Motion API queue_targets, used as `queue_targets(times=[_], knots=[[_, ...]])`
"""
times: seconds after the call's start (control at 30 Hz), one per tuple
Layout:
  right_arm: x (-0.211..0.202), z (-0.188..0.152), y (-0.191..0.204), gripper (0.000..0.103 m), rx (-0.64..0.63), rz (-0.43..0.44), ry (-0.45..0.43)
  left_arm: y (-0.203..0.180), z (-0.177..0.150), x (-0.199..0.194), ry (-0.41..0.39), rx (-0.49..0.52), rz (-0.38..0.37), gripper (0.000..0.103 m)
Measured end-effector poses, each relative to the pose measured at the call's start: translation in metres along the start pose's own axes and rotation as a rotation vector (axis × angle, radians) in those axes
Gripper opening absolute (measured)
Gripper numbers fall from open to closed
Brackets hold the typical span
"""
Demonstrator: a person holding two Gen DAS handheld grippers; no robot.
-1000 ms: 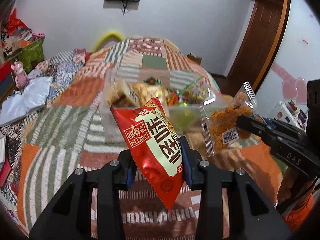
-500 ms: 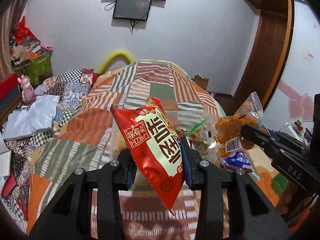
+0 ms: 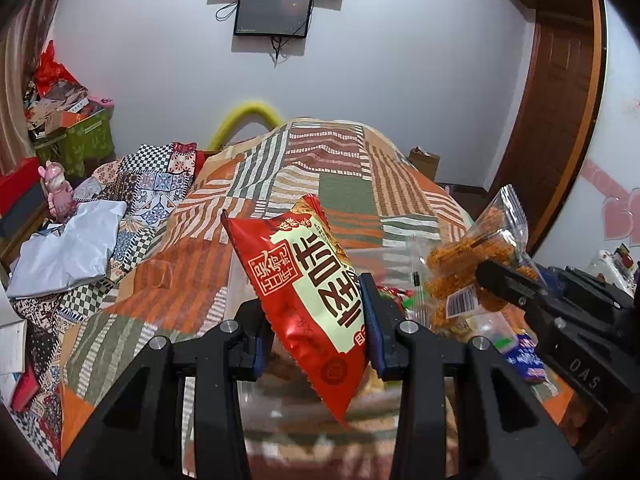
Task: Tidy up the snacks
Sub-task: 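Drop the red bag into the box with left tool while right tool drops the fried-snack bag in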
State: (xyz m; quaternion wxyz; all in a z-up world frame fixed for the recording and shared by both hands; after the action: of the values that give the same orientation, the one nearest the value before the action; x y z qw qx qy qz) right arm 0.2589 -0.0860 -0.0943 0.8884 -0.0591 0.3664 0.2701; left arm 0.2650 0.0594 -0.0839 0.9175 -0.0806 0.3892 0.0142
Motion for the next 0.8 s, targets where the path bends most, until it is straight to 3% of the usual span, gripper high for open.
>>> queue_targets(times=[0.47,0.8], knots=[[0.037,-0.002,-0.007,0.021,-0.005,-0.003,0.068,0.0,-0.001,0.063,0.076,-0.031,-0.019,0.038],[0.041,-0.003,-0.013,0.034,-0.013,-0.077,0.071,-0.002,-0.004,0.067,0.082,-0.037,0.012,0.043]])
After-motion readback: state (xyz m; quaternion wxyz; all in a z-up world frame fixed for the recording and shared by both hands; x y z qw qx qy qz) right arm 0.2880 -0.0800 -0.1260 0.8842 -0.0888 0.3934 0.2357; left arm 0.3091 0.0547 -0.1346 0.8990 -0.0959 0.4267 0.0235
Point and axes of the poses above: each gripper's, at about its wrist camera, not at the fingertips, and x roughly the way its jaws point, y to its left, z to its top, the point moved 4 cm from there along x, roughly the way its jaws point, and after that the axes turned 10 degrees about y, right-handed, at the moved point
